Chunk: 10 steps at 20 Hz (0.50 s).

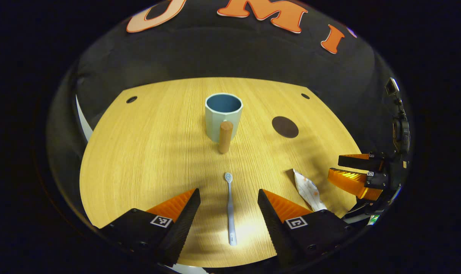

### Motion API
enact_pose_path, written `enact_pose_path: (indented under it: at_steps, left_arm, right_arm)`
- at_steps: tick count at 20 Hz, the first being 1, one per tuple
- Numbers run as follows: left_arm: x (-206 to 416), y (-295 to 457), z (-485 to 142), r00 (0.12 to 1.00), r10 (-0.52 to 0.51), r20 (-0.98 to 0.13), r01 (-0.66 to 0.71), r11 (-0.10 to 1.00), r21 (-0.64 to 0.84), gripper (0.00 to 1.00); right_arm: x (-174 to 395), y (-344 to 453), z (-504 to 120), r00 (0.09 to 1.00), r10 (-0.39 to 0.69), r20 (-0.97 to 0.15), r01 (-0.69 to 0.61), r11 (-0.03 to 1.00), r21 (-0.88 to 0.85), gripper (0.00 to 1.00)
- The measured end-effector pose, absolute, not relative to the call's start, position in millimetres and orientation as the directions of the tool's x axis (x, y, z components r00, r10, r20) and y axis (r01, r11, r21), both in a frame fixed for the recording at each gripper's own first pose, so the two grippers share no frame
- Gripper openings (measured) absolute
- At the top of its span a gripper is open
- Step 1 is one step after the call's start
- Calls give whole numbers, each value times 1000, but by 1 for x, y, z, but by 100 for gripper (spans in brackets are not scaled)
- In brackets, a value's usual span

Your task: Put the toothbrush and toothpaste on the desktop into the cup, then pick up the cup and place it on the coaster on the desktop.

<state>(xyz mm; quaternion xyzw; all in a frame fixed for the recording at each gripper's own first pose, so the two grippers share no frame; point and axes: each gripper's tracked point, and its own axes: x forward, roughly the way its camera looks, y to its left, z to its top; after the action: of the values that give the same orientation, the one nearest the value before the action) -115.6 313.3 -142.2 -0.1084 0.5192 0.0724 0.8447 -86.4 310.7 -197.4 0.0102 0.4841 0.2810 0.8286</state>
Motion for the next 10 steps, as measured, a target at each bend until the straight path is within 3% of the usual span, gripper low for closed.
enact_pose_path:
  at_steps: [3, 4, 5, 10]
  left_arm:
    - [-118, 309, -146, 384, -22, -923, -240, 963, -123, 88]
    - [-117, 310, -145, 377, -28, -926, -239, 963, -126, 92]
    - [-118, 310, -147, 366, -32, -930, -242, 962, -129, 92]
    - [-132, 306, -160, 229, -50, -972, -270, 956, -113, 92]
  right_arm:
    - [-92, 316, -214, 324, 451, -832, -476, 837, 269, 80]
    - [-93, 318, -219, 312, 448, -838, -480, 835, 268, 75]
    - [-95, 318, -223, 303, 440, -845, -482, 836, 263, 80]
    - [-96, 324, -239, 255, 413, -874, -489, 835, 252, 77]
